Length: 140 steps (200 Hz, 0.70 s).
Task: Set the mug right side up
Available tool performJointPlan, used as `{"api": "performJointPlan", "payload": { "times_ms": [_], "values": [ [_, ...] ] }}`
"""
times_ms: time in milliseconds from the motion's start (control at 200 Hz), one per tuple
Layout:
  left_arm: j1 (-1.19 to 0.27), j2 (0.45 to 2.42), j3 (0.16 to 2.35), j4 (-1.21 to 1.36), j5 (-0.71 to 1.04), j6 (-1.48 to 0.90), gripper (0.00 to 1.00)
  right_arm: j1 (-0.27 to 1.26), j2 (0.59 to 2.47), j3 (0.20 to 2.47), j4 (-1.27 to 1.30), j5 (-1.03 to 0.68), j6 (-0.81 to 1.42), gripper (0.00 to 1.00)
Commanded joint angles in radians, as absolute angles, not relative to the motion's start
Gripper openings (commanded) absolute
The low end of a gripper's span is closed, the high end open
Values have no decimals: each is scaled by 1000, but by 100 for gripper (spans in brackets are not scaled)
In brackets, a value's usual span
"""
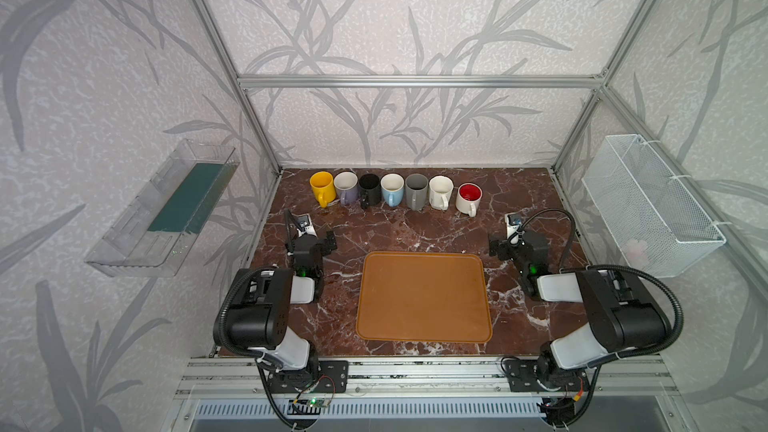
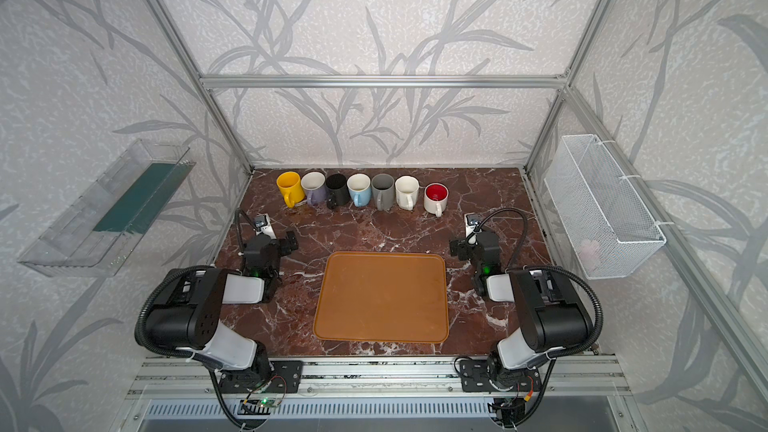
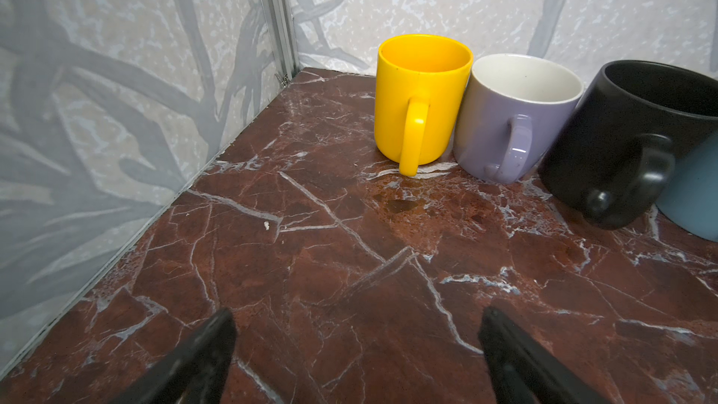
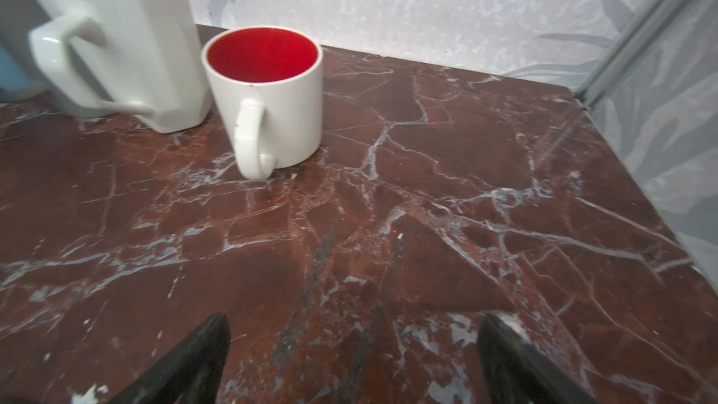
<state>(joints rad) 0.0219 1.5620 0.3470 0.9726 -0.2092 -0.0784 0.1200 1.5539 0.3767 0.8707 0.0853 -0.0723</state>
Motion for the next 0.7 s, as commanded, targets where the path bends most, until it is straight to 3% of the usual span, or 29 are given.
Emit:
{"api": "performJointPlan", "payload": {
  "times_ms": [0,695],
  "values": [
    [24,1566,359,978,-205,-59,99,130,1549,379,910,228,-39,99],
    [23,1566,359,977,-204,-58,99,129,1547,391,878,232,-27,99]
  ]
}}
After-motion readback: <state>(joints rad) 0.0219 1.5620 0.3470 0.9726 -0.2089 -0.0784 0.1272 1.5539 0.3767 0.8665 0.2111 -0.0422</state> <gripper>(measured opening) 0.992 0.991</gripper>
